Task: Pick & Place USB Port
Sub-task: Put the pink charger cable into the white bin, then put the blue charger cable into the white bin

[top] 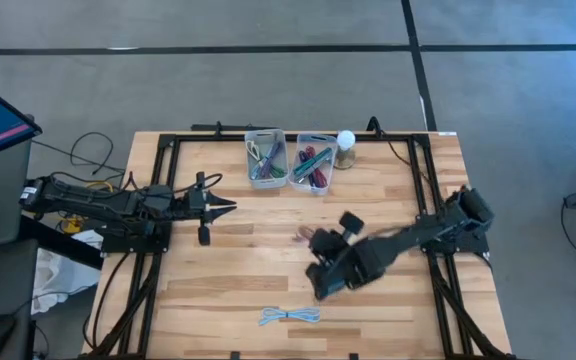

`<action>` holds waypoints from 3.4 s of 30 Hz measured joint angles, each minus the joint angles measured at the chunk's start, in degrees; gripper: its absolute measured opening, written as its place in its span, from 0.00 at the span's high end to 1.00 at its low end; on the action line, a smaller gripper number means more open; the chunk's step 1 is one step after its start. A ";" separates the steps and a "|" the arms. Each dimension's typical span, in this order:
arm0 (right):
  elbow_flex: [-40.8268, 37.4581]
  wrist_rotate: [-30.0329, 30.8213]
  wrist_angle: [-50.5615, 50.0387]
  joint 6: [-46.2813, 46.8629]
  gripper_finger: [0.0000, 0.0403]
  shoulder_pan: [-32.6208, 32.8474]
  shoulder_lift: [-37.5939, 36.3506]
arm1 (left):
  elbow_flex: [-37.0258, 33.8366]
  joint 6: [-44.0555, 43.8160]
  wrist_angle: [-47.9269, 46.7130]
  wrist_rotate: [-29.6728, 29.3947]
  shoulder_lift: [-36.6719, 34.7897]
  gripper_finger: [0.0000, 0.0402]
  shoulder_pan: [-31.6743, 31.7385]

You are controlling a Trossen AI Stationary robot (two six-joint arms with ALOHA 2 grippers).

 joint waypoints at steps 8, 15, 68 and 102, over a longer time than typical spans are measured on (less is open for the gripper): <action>0.04 0.80 19.75 -24.54 1.00 -11.09 -1.70 | 0.00 0.00 0.02 -0.02 0.00 0.89 -0.01; 0.04 -5.74 29.86 -36.71 1.00 -21.88 -1.29 | 0.00 0.00 -0.03 -0.02 -0.01 0.89 0.00; -3.19 -36.83 67.48 -40.41 0.86 -48.19 16.75 | 0.00 -0.37 -0.96 0.00 -0.02 0.89 0.00; -3.16 -32.67 21.89 -38.30 0.82 -13.81 -13.00 | 0.00 -0.37 -1.18 0.00 -0.02 0.89 0.00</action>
